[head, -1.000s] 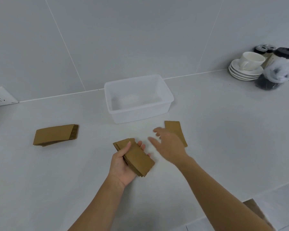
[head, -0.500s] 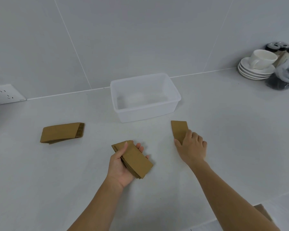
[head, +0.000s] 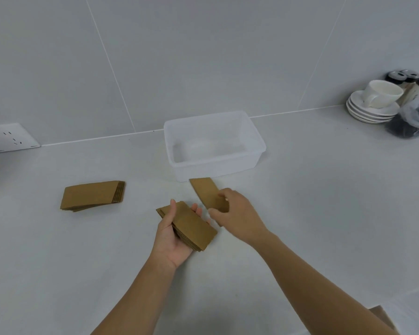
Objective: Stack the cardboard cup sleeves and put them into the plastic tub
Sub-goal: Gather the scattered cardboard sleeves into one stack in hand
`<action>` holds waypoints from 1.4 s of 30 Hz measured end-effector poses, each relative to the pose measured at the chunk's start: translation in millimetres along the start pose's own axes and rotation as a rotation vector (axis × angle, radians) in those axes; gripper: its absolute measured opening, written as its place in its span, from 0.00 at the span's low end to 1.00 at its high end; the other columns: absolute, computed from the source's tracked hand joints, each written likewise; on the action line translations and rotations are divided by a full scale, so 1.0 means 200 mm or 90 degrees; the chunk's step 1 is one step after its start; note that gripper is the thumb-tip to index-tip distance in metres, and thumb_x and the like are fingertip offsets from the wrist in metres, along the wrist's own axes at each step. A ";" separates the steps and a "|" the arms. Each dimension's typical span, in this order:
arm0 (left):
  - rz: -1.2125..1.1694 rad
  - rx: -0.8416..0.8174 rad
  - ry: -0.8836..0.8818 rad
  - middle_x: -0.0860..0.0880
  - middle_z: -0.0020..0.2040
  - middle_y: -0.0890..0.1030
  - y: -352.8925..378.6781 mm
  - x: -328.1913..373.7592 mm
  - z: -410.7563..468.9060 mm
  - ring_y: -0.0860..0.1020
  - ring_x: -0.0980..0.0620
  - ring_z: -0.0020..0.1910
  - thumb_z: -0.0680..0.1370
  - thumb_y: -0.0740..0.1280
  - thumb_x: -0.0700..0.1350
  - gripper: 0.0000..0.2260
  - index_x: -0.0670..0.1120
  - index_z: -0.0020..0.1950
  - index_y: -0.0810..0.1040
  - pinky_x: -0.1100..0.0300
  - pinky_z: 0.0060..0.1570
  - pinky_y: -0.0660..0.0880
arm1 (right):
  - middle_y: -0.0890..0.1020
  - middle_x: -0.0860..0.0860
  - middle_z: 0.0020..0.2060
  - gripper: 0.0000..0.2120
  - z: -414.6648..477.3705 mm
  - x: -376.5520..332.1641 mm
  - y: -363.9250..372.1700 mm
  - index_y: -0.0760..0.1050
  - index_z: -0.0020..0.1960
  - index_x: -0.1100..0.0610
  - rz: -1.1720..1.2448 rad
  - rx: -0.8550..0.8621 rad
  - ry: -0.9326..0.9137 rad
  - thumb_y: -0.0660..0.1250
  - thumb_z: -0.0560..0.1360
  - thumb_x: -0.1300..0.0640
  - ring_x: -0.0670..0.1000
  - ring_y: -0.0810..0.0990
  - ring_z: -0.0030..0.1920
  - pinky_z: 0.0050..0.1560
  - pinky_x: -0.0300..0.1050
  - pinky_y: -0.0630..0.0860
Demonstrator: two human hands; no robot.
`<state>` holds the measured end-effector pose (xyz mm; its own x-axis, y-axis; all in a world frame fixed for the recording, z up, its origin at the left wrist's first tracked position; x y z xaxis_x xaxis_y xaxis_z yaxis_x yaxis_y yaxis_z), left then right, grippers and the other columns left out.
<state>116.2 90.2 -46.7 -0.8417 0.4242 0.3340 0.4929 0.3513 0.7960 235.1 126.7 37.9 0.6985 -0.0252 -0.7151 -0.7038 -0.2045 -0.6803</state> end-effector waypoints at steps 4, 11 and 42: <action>0.064 -0.031 0.004 0.41 0.53 0.84 0.01 0.04 0.00 0.82 0.41 0.52 0.67 0.68 0.61 0.24 0.44 0.53 0.82 0.46 0.45 0.80 | 0.76 0.52 0.53 0.20 -0.04 -0.15 0.15 0.70 0.59 0.56 -0.023 -0.079 -0.050 0.65 0.70 0.47 0.52 0.74 0.53 0.55 0.52 0.74; 0.038 0.004 0.031 0.43 0.47 0.83 -0.06 0.13 -0.03 0.82 0.43 0.49 0.65 0.69 0.61 0.27 0.41 0.52 0.80 0.46 0.50 0.79 | 0.75 0.52 0.58 0.21 -0.08 -0.27 0.33 0.69 0.61 0.55 -0.089 -0.134 -0.125 0.63 0.72 0.48 0.52 0.70 0.58 0.59 0.49 0.70; 0.227 0.006 0.047 0.43 0.42 0.82 -0.22 0.47 -0.20 0.81 0.45 0.38 0.63 0.77 0.55 0.23 0.50 0.55 0.80 0.49 0.42 0.79 | 0.78 0.41 0.48 0.08 0.16 -0.63 0.45 0.78 0.52 0.49 0.059 -0.181 -0.264 0.67 0.73 0.54 0.33 0.73 0.48 0.46 0.24 0.66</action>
<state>6.2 81.9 -29.9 -0.6298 0.4606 0.6255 0.7602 0.1998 0.6182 79.5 142.7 62.0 0.4839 0.3229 -0.8134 -0.6573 -0.4795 -0.5814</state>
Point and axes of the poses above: each hand's wrist, its own z-axis towards the middle knuckle, its own y-axis out of the palm, x = y × z, the point moved 10 cm from there along z, towards the middle knuckle
